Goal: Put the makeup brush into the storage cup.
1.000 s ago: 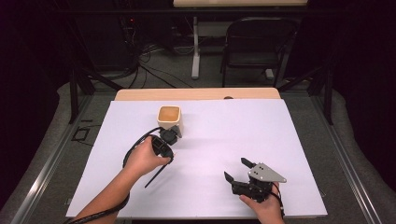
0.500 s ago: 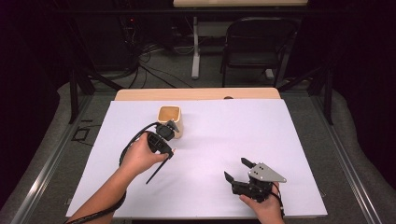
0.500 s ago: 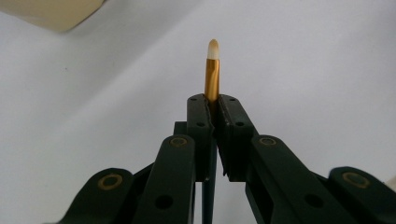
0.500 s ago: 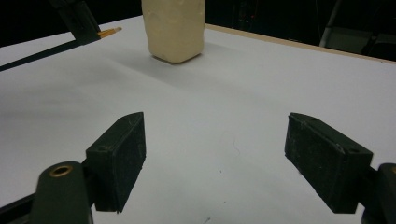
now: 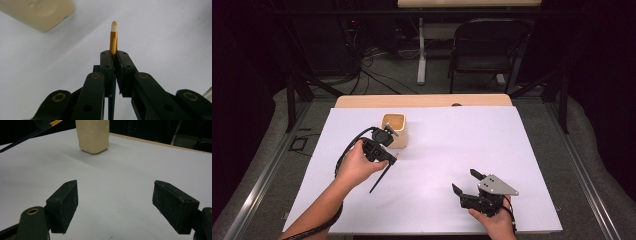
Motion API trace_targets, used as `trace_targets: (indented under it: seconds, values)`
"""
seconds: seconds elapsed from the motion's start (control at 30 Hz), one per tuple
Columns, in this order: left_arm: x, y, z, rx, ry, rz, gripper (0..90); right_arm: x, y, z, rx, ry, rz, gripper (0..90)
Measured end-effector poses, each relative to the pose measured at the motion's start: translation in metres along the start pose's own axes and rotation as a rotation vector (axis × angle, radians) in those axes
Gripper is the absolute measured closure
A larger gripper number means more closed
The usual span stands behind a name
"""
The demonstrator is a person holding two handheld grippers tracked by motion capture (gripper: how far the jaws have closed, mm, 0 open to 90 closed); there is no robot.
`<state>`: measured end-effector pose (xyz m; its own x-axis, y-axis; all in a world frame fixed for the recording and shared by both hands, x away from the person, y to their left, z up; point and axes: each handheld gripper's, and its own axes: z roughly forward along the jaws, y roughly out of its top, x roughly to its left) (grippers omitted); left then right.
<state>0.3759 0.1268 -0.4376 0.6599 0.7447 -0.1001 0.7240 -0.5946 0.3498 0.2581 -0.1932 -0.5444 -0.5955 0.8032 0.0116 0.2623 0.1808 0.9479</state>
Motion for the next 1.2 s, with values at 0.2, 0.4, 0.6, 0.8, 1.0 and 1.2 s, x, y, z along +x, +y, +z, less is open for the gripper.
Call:
trace_targets:
  seconds: [0.2,0.4,0.6,0.8,1.0,1.2]
  values:
    - [-0.001,-0.002,-0.002,-0.027,-0.002,0.006,83.8,0.000,0.000,0.000,0.002,0.000,0.000,20.4]
    - [0.000,-0.004,-0.003,-0.055,-0.003,0.014,83.8,0.000,0.000,0.000,0.001,-0.001,0.001,20.4]
    - [0.001,-0.009,-0.007,-0.113,-0.012,0.020,83.8,0.000,0.000,0.000,0.001,-0.001,-0.002,20.4]
    - [0.002,-0.018,-0.014,-0.199,-0.062,0.020,83.9,0.000,0.000,0.000,0.004,0.000,-0.003,20.4]
    - [0.000,-0.027,-0.016,-0.282,-0.094,0.017,83.9,0.001,0.000,0.001,0.001,0.001,-0.004,20.4]
    - [-0.006,-0.031,-0.019,-0.336,-0.124,0.026,83.9,0.002,0.000,0.001,0.005,0.003,-0.008,20.4]
